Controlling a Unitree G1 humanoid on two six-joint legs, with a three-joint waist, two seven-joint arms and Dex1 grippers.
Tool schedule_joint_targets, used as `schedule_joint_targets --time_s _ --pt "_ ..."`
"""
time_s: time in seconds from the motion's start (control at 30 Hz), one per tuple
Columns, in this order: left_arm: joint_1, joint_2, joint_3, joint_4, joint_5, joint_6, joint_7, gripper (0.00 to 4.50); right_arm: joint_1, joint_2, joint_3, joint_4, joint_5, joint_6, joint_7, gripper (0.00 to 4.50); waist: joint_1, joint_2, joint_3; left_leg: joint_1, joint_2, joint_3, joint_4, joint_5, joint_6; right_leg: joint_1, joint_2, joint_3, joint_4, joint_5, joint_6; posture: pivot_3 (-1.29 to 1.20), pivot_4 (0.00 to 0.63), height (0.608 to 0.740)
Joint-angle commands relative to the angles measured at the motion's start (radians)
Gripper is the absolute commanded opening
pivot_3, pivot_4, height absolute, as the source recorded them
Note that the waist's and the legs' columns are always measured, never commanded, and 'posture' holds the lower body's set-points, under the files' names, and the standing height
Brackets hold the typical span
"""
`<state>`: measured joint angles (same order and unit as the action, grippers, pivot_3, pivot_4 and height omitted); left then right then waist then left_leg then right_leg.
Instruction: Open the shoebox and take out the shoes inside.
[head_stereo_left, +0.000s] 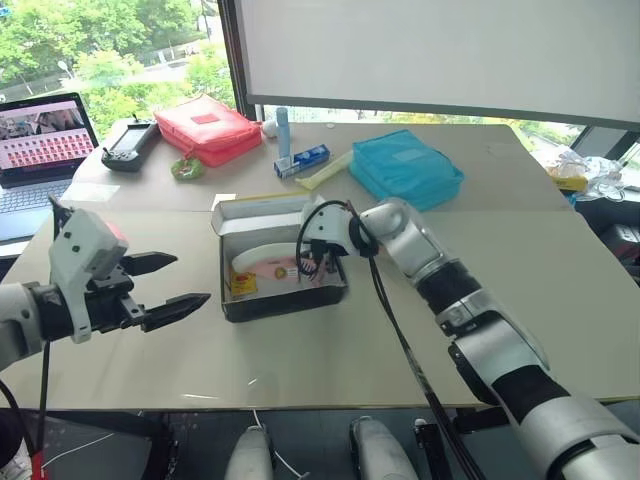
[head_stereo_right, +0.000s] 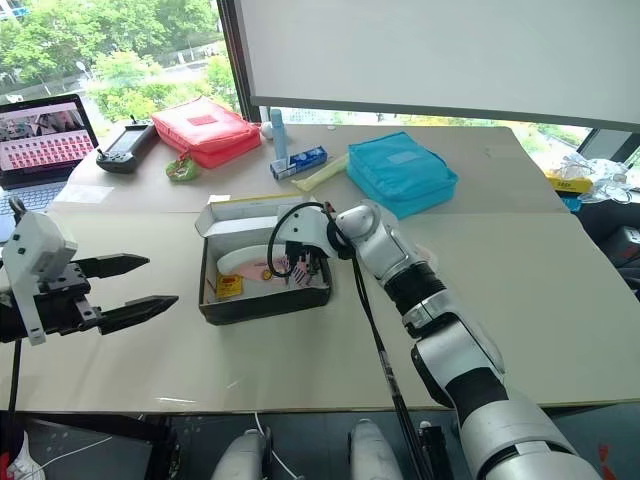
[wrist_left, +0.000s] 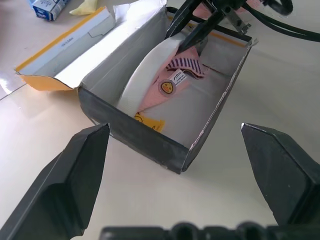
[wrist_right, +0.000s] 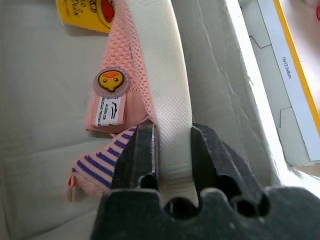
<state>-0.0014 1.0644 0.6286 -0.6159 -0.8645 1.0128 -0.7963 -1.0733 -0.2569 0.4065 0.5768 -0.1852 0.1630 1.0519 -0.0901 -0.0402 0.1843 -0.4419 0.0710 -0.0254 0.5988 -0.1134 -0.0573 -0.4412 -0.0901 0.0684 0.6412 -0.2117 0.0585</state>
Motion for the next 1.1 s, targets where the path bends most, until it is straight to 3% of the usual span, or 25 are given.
schedule_joint_targets --time_s 0.03,0.43,0.7,0.83,0.9,1.0,1.1 --pt "-0.027 0.018 0.002 0.008 -0.008 -0.01 0.0 4.5 0.017 0.01 -0.072 -0.112 0.098 0.131 0.04 0.4 -0.001 0.0 0.0 0.0 0.0 0.0 -0.001 0.0 0.0 0.0 0.0 0.0 0.0 -0.001 0.0 0.0 0.15 0.729" --pt "-0.031 0.018 -0.037 0.014 0.016 -0.037 -0.006 4.5 0.086 0.086 -0.275 -0.237 0.304 0.471 -0.119 0.4 -0.002 0.0 0.0 -0.001 0.0 0.0 -0.005 0.0 0.001 -0.002 0.0 0.0 0.0 -0.003 0.0 0.0 0.15 0.729" --pt "-0.045 0.018 -0.063 0.018 0.013 -0.041 -0.015 4.5 -0.001 0.184 -0.635 -0.374 0.669 0.919 -0.313 0.4 -0.001 0.0 0.0 -0.002 0.0 0.0 -0.005 0.001 0.001 -0.003 0.001 0.0 0.0 -0.003 0.0 0.0 0.15 0.729" --pt "-0.071 0.02 -0.089 0.034 0.016 -0.047 -0.019 4.5 -0.076 0.049 -0.741 -0.442 0.779 1.049 -0.328 0.4 0.019 0.001 0.0 -0.003 0.0 -0.001 -0.005 0.001 0.001 -0.004 0.001 0.0 -0.001 -0.003 0.0 0.0 0.15 0.729" --pt "-0.089 0.019 -0.121 0.045 0.024 -0.06 -0.026 4.5 -0.056 -0.171 -0.644 -0.443 0.7 0.969 -0.229 0.4 0.034 0.001 0.0 -0.004 0.0 -0.001 -0.005 0.001 0.001 -0.003 0.0 0.0 -0.002 -0.003 0.0 0.0 0.15 0.729" --pt "-0.112 0.019 -0.158 0.063 0.033 -0.077 -0.032 4.5 -0.015 -0.378 -0.542 -0.415 0.654 0.885 -0.112 0.4 0.051 0.0 0.0 -0.004 0.0 0.001 -0.007 0.0 0.0 0.001 -0.001 -0.001 -0.014 -0.004 0.0 0.0 0.15 0.729" --pt "-0.143 0.026 -0.208 0.088 0.054 -0.099 -0.051 4.5 0.091 -0.592 -0.411 -0.437 0.596 0.761 0.096 0.4 0.046 0.0 0.0 -0.006 -0.001 0.004 -0.007 0.0 0.0 0.001 -0.003 0.0 -0.017 -0.004 0.0 0.0 0.15 0.729"
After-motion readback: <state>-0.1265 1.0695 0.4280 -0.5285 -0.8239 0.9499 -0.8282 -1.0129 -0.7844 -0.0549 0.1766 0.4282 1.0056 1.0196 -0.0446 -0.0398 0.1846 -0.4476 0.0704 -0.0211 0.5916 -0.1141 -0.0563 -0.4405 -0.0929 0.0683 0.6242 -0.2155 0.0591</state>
